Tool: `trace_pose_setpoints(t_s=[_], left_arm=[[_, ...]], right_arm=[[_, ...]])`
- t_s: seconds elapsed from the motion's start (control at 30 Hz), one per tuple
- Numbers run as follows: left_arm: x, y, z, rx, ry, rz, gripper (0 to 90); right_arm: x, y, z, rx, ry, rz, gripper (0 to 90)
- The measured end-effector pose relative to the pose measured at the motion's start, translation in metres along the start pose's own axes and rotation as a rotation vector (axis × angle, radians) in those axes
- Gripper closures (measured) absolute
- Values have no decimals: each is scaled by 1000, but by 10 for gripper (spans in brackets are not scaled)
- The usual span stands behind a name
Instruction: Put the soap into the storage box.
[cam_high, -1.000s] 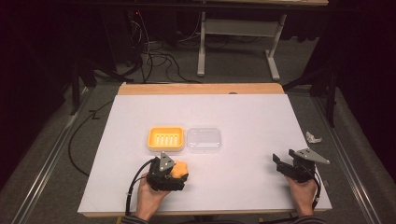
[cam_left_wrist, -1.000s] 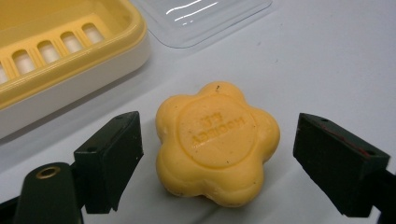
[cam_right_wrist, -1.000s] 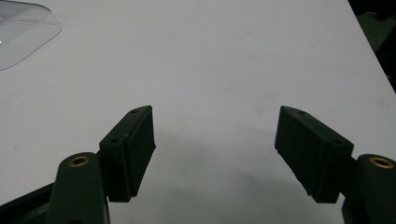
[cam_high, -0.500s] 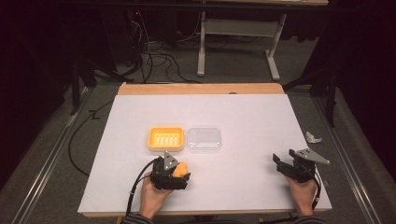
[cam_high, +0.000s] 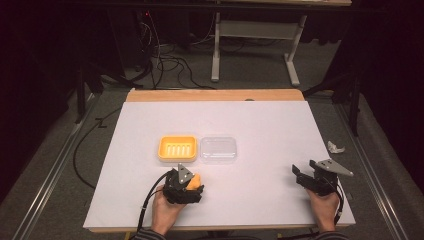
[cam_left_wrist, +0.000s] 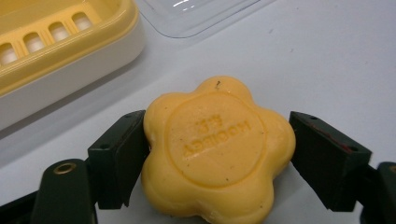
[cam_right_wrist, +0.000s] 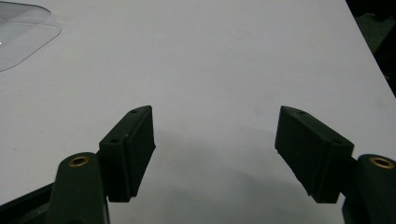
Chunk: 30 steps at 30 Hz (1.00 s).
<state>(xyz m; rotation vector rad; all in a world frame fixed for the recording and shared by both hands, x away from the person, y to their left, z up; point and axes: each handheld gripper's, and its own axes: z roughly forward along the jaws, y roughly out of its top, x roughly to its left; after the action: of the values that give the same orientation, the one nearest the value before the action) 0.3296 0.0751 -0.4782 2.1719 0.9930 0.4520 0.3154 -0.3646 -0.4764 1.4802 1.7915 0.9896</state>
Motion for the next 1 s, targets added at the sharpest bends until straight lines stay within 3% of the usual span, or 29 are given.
trace_pose_setpoints(t_s=[0.23, 1.0], left_arm=[[0, 0, 0, 0, 3, -13, 265], [3, 0, -5, -6, -14, 8, 270]], right_arm=[[-1, 0, 0, -3, 5, 8, 286], [-1, 0, 0, -3, 5, 7, 286]])
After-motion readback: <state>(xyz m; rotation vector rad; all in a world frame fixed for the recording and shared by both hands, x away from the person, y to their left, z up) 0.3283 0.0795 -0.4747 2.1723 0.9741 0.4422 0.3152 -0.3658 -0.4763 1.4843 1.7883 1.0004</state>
